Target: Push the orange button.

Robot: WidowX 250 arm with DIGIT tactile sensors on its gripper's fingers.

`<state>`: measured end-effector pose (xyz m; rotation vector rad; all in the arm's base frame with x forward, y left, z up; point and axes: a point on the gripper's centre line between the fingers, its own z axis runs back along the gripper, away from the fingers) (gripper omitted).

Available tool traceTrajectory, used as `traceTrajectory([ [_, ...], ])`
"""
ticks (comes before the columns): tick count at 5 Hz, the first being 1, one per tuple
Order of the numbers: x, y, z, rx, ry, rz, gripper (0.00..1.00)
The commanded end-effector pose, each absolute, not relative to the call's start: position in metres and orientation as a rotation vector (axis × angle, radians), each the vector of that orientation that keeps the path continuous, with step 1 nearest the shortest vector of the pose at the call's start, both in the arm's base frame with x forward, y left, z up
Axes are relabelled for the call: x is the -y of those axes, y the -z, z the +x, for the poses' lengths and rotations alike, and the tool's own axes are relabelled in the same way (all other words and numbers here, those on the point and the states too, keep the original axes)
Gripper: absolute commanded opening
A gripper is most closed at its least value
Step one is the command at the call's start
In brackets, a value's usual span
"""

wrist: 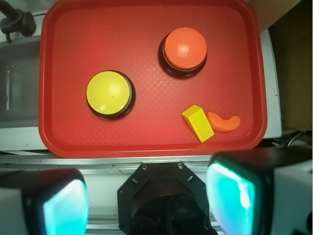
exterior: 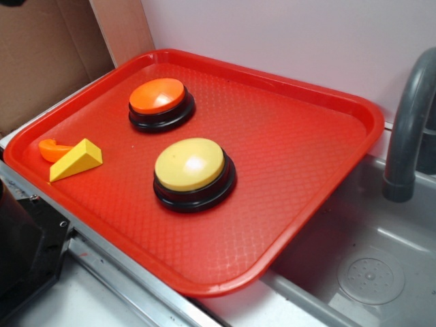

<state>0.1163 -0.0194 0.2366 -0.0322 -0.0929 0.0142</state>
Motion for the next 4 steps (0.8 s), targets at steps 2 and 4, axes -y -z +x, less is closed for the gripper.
traceTrajectory([
  [2, -0.007, -0.201, 0.166, 0.08, -0.015, 0.065, 1.0],
  [4, -0.042, -0.126, 0.262, 0.128, -0.221, 0.062, 1.0],
])
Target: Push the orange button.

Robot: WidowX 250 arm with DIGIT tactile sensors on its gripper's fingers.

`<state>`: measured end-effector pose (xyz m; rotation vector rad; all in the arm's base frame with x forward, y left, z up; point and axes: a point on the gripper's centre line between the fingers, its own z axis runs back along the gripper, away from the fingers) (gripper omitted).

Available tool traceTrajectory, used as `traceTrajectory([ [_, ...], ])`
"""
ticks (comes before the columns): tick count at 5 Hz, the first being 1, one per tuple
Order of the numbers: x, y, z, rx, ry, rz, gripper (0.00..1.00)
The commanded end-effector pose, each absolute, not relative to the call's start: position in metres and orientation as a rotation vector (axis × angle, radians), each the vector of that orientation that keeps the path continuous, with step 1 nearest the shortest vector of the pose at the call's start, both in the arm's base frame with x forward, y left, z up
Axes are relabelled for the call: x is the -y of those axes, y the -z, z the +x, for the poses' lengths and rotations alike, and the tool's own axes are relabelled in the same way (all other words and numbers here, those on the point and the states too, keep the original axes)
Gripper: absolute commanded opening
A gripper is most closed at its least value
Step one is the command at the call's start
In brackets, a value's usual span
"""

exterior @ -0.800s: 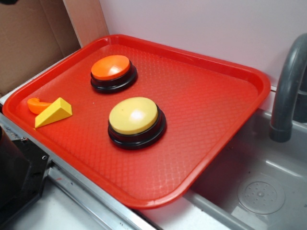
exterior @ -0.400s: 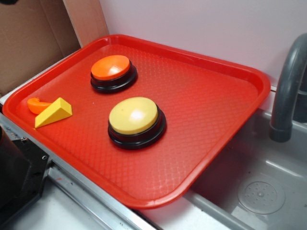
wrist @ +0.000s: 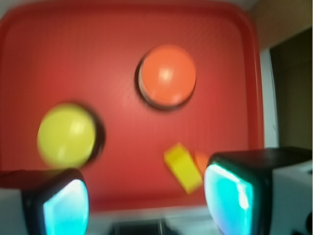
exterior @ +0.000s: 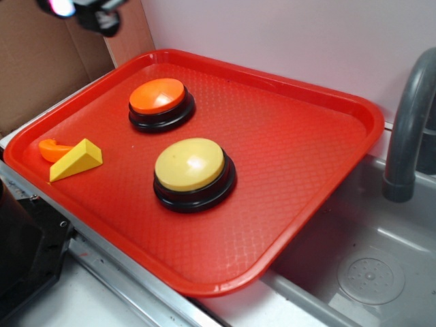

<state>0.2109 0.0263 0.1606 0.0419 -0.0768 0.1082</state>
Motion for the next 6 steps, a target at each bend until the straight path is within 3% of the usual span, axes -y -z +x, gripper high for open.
traceTrajectory([
  [1, -0.05, -0.091, 0.272, 0.094, -0.269, 0.093, 1.0],
  [2, -0.058, -0.062, 0.277, 0.093, -0.313, 0.093, 1.0],
  [4, -0.069, -0.064, 0.271, 0.064, -0.254, 0.108, 1.0],
  [5, -0.074, -0.078, 0.271, 0.063, -0.249, 0.085, 1.0],
  [6, -0.078, -0.111, 0.27, 0.083, -0.238, 0.082, 1.0],
])
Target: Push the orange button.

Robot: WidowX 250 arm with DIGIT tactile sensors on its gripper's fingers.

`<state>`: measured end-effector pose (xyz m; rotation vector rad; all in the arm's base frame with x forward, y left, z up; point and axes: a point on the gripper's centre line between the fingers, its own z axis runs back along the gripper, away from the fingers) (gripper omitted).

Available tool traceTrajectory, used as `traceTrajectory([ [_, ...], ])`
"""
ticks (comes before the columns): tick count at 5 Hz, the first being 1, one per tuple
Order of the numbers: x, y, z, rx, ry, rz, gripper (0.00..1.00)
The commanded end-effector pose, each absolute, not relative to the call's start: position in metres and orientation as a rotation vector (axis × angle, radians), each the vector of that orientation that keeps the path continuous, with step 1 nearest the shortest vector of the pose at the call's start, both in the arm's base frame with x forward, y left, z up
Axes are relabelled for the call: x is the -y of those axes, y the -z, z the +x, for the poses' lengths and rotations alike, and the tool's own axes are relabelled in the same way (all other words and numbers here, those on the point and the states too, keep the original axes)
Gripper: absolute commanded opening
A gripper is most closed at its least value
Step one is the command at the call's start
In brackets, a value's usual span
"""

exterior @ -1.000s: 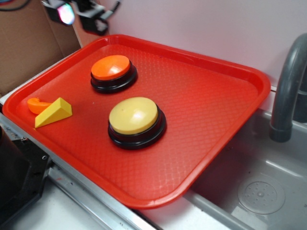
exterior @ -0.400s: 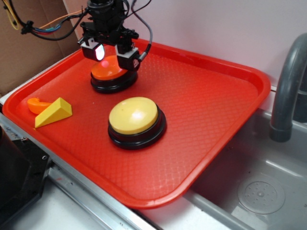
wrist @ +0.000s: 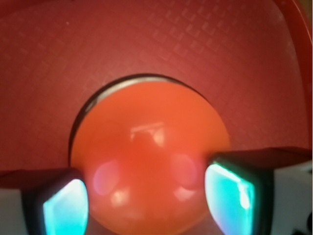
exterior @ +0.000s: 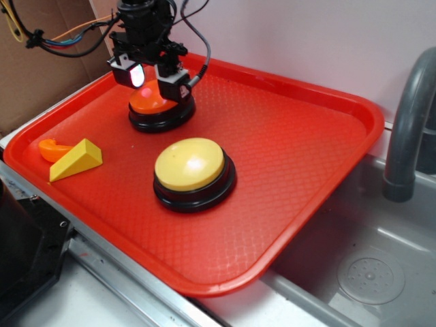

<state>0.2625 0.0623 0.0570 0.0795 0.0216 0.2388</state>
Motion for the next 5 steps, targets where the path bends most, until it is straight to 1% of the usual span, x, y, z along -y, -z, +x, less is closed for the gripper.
traceTrajectory([
  [1, -0.082, -0.129, 0.268, 0.124, -0.249, 0.094, 1.0],
  [2, -0.082, -0.131, 0.268, 0.133, -0.236, 0.091, 1.0],
  [3, -0.084, -0.105, 0.272, 0.128, -0.223, 0.082, 1.0],
  [4, -0.082, -0.074, 0.277, 0.096, -0.204, 0.081, 1.0],
  [5, -0.072, -0.052, 0.276, 0.055, -0.215, 0.075, 1.0],
])
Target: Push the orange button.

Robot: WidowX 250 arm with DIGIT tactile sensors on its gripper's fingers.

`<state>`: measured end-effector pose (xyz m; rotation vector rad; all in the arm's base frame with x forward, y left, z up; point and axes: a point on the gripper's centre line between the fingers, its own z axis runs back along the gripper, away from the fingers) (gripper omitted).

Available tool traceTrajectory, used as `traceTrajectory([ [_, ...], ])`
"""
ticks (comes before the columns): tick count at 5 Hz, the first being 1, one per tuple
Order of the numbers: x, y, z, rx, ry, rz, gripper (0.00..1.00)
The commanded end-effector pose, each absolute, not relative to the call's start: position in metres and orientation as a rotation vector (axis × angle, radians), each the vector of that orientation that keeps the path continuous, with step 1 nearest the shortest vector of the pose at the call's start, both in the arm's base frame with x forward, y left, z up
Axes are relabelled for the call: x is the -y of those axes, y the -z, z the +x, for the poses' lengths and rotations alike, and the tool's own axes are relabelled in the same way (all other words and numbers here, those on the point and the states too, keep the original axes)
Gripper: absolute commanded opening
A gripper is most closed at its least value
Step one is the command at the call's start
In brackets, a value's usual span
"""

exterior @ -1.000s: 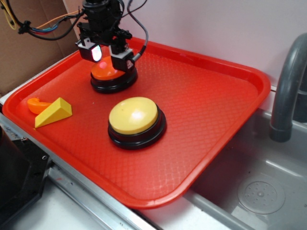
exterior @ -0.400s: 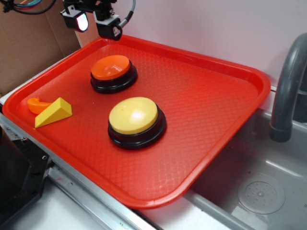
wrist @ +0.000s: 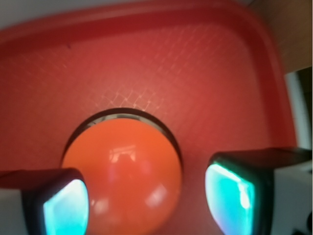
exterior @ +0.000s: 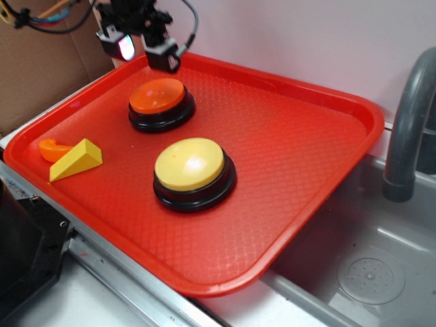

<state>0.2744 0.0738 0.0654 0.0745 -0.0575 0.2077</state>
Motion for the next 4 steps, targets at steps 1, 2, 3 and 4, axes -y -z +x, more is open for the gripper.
traceTrajectory([
  [1, -0.07, -0.047, 0.272, 0.032, -0.211, 0.073, 1.0],
  [2, -0.07, -0.055, 0.266, 0.03, -0.216, 0.087, 1.0],
  [3, -0.074, -0.082, 0.264, 0.051, -0.208, 0.083, 1.0],
  [4, -0.085, -0.113, 0.264, 0.042, -0.221, 0.082, 1.0],
])
